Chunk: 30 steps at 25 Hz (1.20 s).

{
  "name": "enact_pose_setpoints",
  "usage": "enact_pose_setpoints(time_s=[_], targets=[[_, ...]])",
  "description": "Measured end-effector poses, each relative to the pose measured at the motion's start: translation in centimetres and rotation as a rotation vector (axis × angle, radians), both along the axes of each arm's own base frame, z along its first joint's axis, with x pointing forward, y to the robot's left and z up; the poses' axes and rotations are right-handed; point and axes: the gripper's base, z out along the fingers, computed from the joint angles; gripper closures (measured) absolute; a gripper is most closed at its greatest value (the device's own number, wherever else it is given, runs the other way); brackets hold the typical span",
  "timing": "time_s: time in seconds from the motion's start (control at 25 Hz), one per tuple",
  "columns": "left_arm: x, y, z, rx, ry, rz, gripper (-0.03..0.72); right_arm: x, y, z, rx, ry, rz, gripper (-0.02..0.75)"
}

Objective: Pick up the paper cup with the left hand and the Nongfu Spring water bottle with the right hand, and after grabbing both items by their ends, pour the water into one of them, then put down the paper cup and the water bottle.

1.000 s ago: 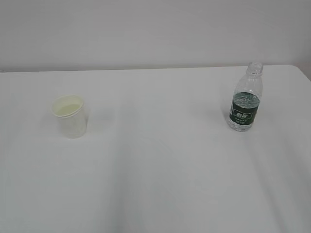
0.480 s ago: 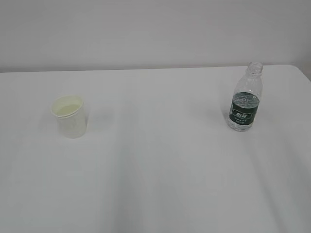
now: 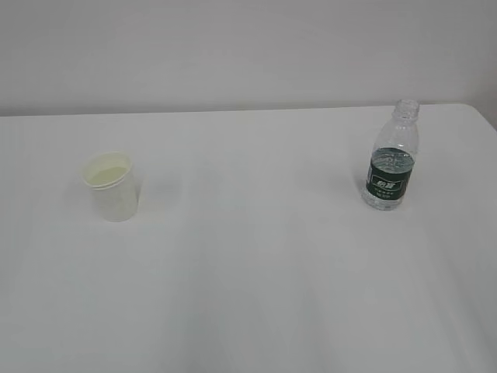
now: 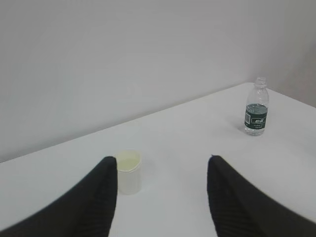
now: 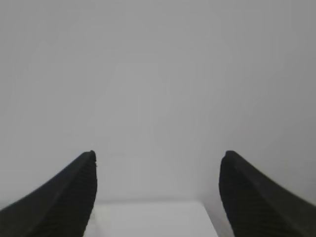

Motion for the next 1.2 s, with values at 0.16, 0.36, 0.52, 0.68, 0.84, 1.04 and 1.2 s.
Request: enact_pose_setpoints(time_s=[0.16,0.36,0.52,0.68,0.84,1.04,1.2], targets=[[0.6,-0.2,-1.0,0.012,0.033,0.0,0.274,0.2,-0.2,-2.5,-0.068,0.283,-0.031,0.148],[0.6,-0.2,-1.4,0.001,0.008,0.002,0.276,0.2,0.5,-3.4,-0.116,0.383,0.045,0.148],[0.6,-0.2,-1.6,0.005,0.009,0.005,0.276,0.2,0.6,-3.5,-0.106,0.393,0.06,0.148],[0.6,-0.1,-1.7,0.019,0.024,0.01,0.276,-0.1,0.6,-3.3,-0.095,0.43,0.068,0.148],[0.6,-0.1,-1.8,0.025,0.032,0.011,0.276,-0.6,0.8,-3.1,-0.064,0.486,0.091,0.148],[0.4,0.0,-1.9,0.022,0.024,0.011,0.278,-1.2,1.0,-3.3,-0.043,0.593,0.111,0.148],[0.1,0.0,-2.4,0.036,0.063,0.006,0.278,-2.0,1.2,-3.1,-0.022,0.666,0.138,0.148]])
